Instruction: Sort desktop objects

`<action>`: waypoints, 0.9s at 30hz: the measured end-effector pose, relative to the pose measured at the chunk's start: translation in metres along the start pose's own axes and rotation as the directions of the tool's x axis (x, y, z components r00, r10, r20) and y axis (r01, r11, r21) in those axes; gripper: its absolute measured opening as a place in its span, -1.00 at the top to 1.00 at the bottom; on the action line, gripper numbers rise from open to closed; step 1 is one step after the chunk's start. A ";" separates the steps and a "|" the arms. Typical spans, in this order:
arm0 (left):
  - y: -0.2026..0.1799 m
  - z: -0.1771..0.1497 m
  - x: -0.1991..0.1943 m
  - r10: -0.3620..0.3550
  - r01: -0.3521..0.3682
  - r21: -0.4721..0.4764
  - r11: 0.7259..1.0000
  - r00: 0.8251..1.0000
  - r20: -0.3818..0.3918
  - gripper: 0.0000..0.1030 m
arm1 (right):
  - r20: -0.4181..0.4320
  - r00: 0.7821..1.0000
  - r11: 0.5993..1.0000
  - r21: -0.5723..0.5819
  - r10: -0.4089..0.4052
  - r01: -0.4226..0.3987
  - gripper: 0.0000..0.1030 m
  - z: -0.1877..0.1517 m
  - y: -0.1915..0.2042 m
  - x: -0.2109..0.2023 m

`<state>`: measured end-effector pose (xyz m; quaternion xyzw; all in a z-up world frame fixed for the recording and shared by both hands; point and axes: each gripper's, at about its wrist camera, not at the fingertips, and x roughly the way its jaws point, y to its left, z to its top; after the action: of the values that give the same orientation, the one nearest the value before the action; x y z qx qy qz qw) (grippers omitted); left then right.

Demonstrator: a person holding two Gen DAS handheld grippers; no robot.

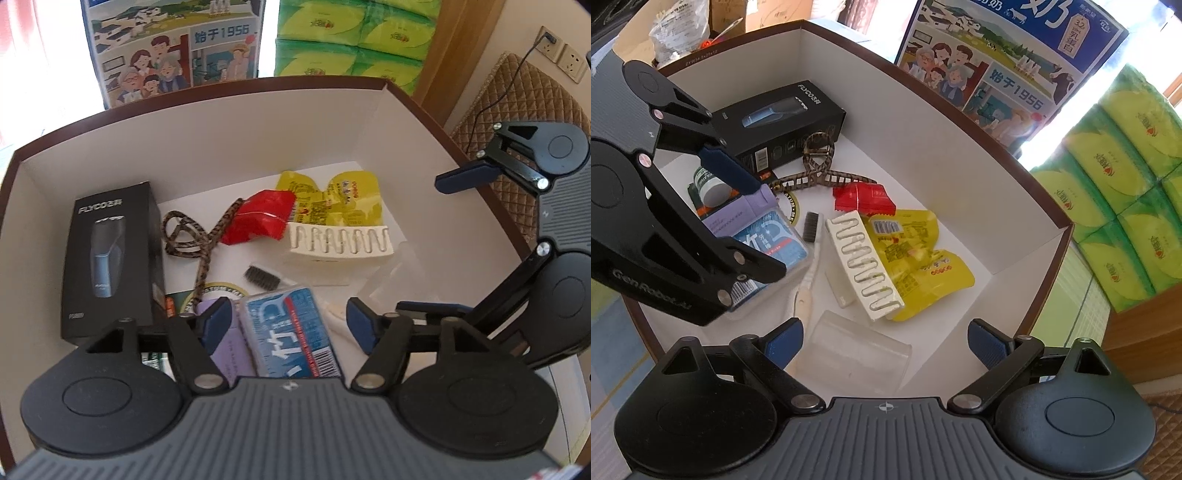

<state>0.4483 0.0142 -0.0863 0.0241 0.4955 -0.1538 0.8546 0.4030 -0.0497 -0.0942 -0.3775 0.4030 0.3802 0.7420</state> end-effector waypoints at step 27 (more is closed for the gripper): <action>0.022 -0.040 -0.113 0.269 -0.253 -0.109 0.961 0.947 0.178 -0.93 | 0.274 0.961 0.886 0.457 -0.050 -0.084 -0.96 -0.041 0.016 -0.087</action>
<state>0.3685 0.0701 -0.0125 0.0384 0.4098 -0.0198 0.9112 0.3425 -0.1012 -0.0370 -0.1285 0.3773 0.3284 0.8563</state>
